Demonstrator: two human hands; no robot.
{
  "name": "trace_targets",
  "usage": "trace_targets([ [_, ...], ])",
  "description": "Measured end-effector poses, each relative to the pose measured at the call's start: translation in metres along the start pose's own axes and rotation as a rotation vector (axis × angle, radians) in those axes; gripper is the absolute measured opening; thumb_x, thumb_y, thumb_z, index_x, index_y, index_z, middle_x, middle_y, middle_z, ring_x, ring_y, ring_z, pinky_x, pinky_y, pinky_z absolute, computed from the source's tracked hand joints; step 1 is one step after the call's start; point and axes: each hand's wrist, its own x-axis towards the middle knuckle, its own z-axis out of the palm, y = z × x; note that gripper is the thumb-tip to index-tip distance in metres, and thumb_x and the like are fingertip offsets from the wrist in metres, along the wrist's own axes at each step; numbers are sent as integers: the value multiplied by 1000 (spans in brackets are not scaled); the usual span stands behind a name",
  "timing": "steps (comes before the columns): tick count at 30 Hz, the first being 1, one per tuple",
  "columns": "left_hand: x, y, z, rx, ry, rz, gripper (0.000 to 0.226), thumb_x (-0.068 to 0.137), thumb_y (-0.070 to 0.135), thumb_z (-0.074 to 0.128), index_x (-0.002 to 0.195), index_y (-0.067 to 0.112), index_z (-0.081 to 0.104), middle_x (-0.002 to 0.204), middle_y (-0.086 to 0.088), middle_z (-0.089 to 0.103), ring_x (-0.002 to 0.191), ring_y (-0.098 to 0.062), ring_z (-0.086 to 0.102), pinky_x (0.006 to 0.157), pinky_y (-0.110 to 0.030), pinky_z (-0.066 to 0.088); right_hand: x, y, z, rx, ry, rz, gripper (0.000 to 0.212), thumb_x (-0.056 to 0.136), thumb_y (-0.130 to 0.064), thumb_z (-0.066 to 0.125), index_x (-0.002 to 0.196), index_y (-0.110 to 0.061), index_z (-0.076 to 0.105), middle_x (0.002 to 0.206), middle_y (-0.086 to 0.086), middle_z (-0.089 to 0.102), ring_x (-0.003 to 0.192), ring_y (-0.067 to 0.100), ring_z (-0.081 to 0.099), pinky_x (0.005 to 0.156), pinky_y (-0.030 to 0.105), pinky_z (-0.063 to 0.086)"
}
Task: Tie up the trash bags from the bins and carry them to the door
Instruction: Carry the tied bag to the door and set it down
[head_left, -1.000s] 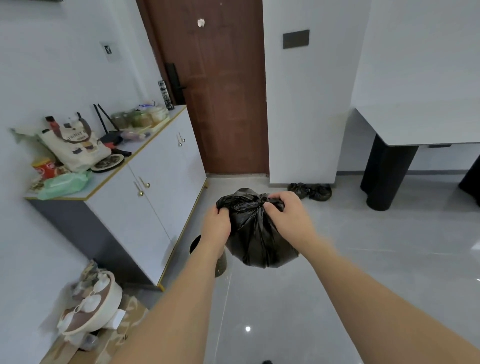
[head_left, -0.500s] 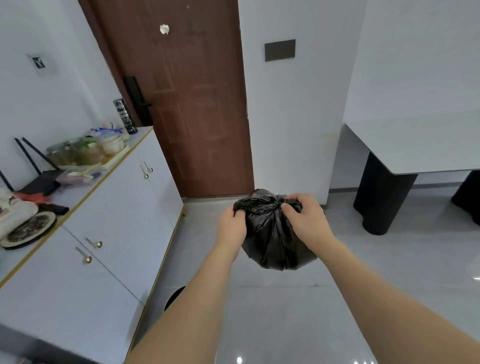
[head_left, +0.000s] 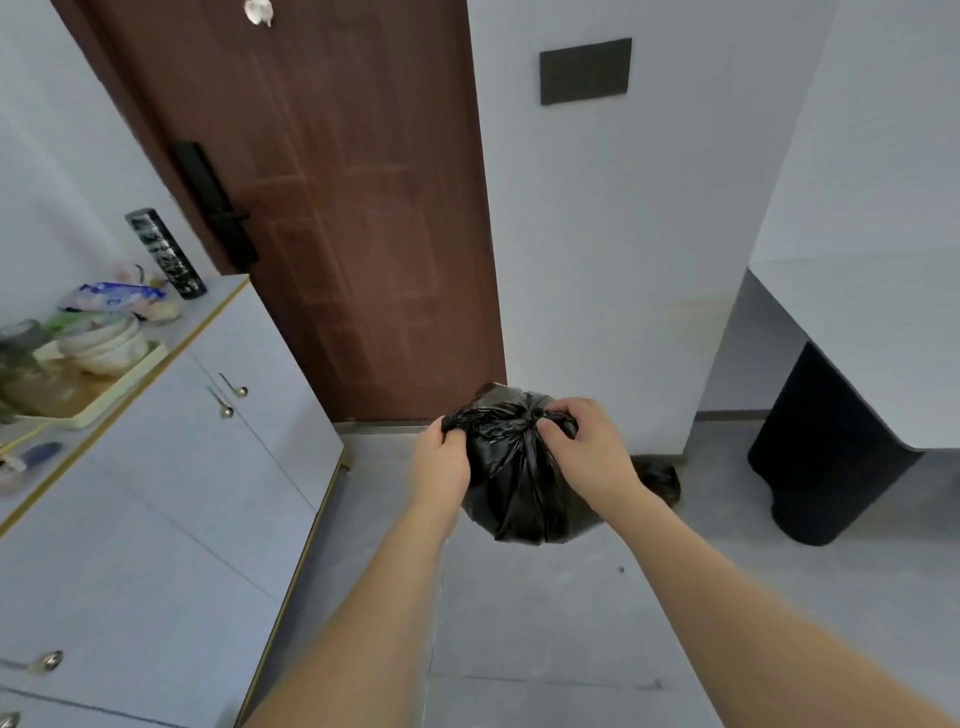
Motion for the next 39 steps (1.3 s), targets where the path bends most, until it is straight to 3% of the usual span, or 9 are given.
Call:
trace_targets([
  [5,114,-21,25,-83,7,-109,29,96,14,40,86,28,63,90,14,67,85,-4,60,67,-24,45,98,34,33,-54,-69,38,10,89,-29,63,99,-27,61,106,-8,56,96,4,51,89,17,34],
  [9,203,-34,60,-96,-40,-162,31,97,14,41,84,30,64,88,17,67,86,-3,61,68,-22,46,172,64,47,-84,-81,90,16,89,-31,64,103,-23,63,106,-8,56,98,4,52,90,18,37],
  [14,295,-50,105,-26,-74,-180,31,92,15,41,89,30,68,99,8,71,100,-16,64,90,-35,50,256,109,54,-2,-86,186,15,87,-23,64,102,-25,62,107,-13,55,101,1,53,89,12,39],
  [17,340,-81,133,-12,-13,-230,33,93,13,42,83,30,68,90,11,72,94,-13,66,79,-30,52,292,164,68,29,-118,233,19,89,-14,58,102,-28,60,108,-17,53,98,-7,52,82,1,36],
  [21,401,-194,186,0,49,-294,36,93,12,43,77,33,68,78,17,71,81,-2,64,64,-21,48,333,296,118,-42,-169,212,19,93,-17,51,105,-27,60,108,-20,51,96,-15,48,77,-5,31],
  [26,465,-415,255,-62,137,-386,32,93,8,41,87,25,67,89,7,70,84,-9,63,70,-25,48,347,512,231,-114,-185,182,20,92,-9,50,105,-14,65,108,-7,56,104,7,52,93,9,33],
  [31,534,-612,303,-98,195,-389,34,92,3,41,85,23,67,89,0,70,87,-17,64,82,-32,51,354,706,342,-110,-226,186,22,94,-7,48,107,-10,65,110,-2,56,108,14,52,100,20,37],
  [35,597,-711,325,-154,275,-352,30,91,2,40,93,18,65,89,2,68,90,-21,62,87,-32,48,376,799,409,-88,-230,191,21,95,-9,47,108,-13,64,113,-3,55,108,8,49,99,13,31],
  [39,651,-760,344,-224,288,-307,28,93,4,40,103,14,64,88,3,67,90,-21,62,87,-31,48,407,848,442,-97,-168,109,21,94,-6,48,106,-11,65,114,2,58,107,12,52,100,18,35],
])
